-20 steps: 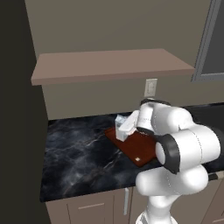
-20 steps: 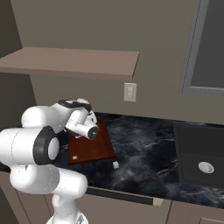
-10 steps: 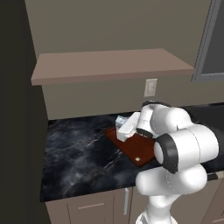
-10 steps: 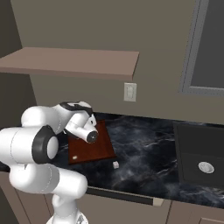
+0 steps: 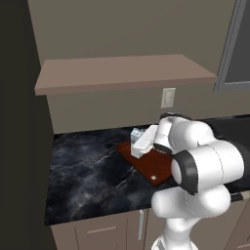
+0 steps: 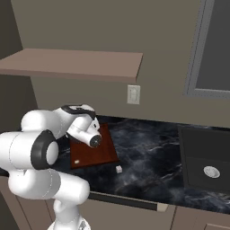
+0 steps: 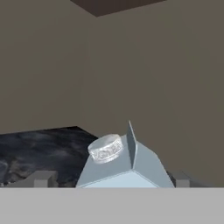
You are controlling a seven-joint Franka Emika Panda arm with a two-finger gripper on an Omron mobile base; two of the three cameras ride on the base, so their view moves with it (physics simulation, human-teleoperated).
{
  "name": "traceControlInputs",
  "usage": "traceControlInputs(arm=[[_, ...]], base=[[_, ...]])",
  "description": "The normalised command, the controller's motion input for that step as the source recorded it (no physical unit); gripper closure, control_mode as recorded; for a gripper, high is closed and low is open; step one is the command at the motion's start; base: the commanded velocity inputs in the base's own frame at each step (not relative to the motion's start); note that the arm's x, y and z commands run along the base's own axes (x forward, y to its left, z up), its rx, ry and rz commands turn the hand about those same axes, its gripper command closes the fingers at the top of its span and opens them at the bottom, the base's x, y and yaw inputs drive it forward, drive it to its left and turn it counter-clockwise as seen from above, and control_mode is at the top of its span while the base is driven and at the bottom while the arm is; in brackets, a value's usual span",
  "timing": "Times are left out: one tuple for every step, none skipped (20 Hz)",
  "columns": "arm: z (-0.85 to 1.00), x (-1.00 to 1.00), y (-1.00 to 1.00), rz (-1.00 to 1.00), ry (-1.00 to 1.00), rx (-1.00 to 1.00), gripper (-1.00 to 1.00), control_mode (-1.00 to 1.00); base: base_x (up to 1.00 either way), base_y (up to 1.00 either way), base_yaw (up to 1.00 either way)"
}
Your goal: Take out the milk from the fridge and place it on the tray on the counter. Then take the sugar cube near the tray and place it in the tray.
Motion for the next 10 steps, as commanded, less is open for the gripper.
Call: traceControlInputs(arm=[[0.20, -0.11, 0.00, 0.01, -0.05, 0.00, -1.00, -1.00], [0.37, -0.26, 0.00, 0.04, -0.13, 0.00, -1.00, -1.00], [0.45, -0.16, 0.00, 0.05, -0.09, 0.00, -1.00, -1.00], [0.60, -0.19, 0.00, 0.05, -0.12, 0.00, -1.00, -1.00], [0.70, -0.29, 0.00, 0.07, -0.18, 0.00, -1.00, -1.00], [0.59, -0.12, 0.00, 0.06, -0.11, 0.00, -1.00, -1.00], [0.51, -0.05, 0.00, 0.04, -0.07, 0.00, -1.00, -1.00], [0.51, -0.02, 0.00, 0.03, -0.07, 0.00, -1.00, -1.00], [0.50, -0.07, -0.06, 0.03, -0.06, 0.00, -1.00, -1.00], [0.43, -0.08, -0.07, 0.02, -0.04, 0.00, -1.00, -1.00]], base=[[0.00, 0.00, 0.00], [0.00, 0.00, 0.00], [0.00, 0.00, 0.00], [0.00, 0.00, 0.00], [0.00, 0.00, 0.00], [0.00, 0.00, 0.00], [0.00, 0.00, 0.00], [0.00, 0.00, 0.00], [0.00, 0.00, 0.00], [0.00, 0.00, 0.00]])
